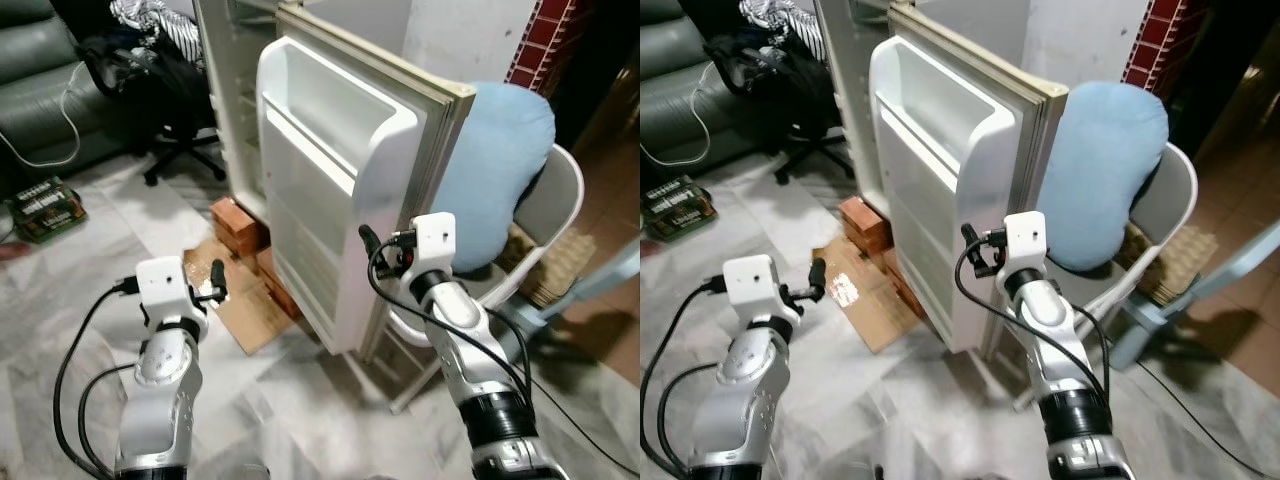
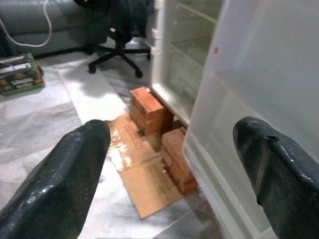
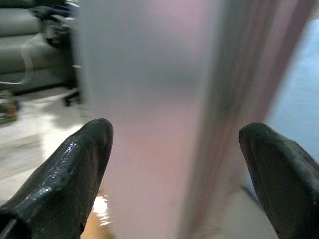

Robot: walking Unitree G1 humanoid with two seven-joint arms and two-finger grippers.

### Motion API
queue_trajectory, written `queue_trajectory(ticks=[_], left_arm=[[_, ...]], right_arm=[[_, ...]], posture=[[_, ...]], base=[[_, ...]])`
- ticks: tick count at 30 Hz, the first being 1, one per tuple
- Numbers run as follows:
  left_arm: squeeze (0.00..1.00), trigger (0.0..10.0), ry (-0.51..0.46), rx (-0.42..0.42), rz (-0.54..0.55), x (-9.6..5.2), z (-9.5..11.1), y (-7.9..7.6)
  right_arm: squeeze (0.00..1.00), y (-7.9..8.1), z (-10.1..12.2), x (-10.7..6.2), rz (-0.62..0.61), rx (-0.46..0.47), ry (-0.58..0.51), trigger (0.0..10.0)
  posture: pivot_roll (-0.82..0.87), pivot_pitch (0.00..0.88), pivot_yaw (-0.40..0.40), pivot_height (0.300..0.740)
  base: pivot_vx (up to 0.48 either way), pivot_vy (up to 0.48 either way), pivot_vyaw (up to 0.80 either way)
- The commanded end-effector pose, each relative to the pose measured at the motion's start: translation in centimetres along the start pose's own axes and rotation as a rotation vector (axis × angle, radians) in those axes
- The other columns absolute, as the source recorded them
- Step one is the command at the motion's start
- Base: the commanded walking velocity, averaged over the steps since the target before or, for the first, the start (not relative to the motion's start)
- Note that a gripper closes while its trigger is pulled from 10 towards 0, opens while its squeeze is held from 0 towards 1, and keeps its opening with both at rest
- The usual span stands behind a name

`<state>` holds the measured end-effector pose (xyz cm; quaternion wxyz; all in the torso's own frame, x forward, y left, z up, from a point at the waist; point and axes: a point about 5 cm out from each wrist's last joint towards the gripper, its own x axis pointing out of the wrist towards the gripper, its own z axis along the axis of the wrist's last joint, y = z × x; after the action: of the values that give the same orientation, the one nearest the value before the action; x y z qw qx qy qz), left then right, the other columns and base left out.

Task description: Restocking fridge

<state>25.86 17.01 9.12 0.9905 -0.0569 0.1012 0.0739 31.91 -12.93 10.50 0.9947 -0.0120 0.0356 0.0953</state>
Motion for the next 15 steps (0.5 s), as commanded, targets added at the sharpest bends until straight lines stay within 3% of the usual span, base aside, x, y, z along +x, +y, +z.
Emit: queue_trajectory(ticks=[1,6,11,15], left_arm=[[0.00,10.0,0.011,-0.007,0.002,0.1,-0.1,-0.2],[0.00,10.0,0.023,-0.012,0.020,0.1,-0.3,-0.1],[0.00,10.0,0.027,-0.001,0.026,0.2,-0.3,-0.1],[0.00,10.0,0.024,0.001,0.027,0.2,-0.3,-0.1]], right_arm=[[0.00,-1.2,0.4,0.4,-0.091,-0.032,-0.009,10.0],[0.00,-2.0,1.4,1.6,-0.230,-0.005,-0.017,10.0],[0.00,-0.1,2.8,3.1,-0.211,0.090,-0.030,10.0],[0.00,5.1,6.0,3.8,0.080,0.254,-0.111,10.0]], posture=[[0.06,0.000,-0.023,0.740],[0.06,0.000,-0.025,0.740],[0.07,0.000,-0.028,0.740],[0.07,0.000,-0.032,0.740]], base=[[0.000,0.000,0.00],[0.000,0.000,0.00],[0.000,0.000,0.00],[0.000,0.000,0.00]])
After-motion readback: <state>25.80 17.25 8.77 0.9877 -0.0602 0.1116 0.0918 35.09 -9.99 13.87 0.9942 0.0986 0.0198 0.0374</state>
